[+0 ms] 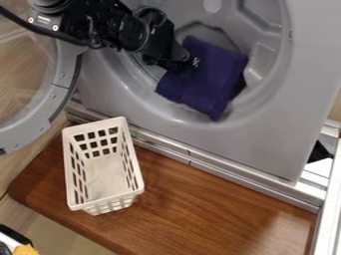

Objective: Put the purple cloth in the washing machine

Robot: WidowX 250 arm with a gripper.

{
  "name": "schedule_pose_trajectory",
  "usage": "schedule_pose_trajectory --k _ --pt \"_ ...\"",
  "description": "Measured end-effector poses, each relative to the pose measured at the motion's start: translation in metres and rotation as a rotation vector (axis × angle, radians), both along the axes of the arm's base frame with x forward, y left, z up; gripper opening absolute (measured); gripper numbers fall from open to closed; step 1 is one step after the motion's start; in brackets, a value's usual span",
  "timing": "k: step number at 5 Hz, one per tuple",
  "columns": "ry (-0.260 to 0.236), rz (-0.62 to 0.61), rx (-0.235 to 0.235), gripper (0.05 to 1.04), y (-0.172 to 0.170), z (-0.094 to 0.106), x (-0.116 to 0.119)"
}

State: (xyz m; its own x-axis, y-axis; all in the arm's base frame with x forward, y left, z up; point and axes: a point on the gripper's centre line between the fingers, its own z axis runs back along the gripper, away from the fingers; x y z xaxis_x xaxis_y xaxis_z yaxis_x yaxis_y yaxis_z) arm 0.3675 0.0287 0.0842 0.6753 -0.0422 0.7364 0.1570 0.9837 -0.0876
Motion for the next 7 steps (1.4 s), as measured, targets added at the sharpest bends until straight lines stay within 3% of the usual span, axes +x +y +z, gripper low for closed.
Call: schedule_pose_trajectory --k 1,2,3,5,6,7 --pt "0.036 0.001 0.011 0.790 -0.003 -0.007 -0.004" --pt "0.051 -0.006 0.022 1.003 -0.002 -0.010 -0.007" --pt "0.079 -0.017 0.041 1.006 -0.002 -0.013 -0.011" --pt "0.100 -0.129 0.161 1.000 -0.013 0.023 -0.031" --pt "0.160 -0.242 0.216 1.001 -0.026 0.035 -0.051" --pt "0.255 -0.347 0.240 1.000 -0.039 0.025 -0.086"
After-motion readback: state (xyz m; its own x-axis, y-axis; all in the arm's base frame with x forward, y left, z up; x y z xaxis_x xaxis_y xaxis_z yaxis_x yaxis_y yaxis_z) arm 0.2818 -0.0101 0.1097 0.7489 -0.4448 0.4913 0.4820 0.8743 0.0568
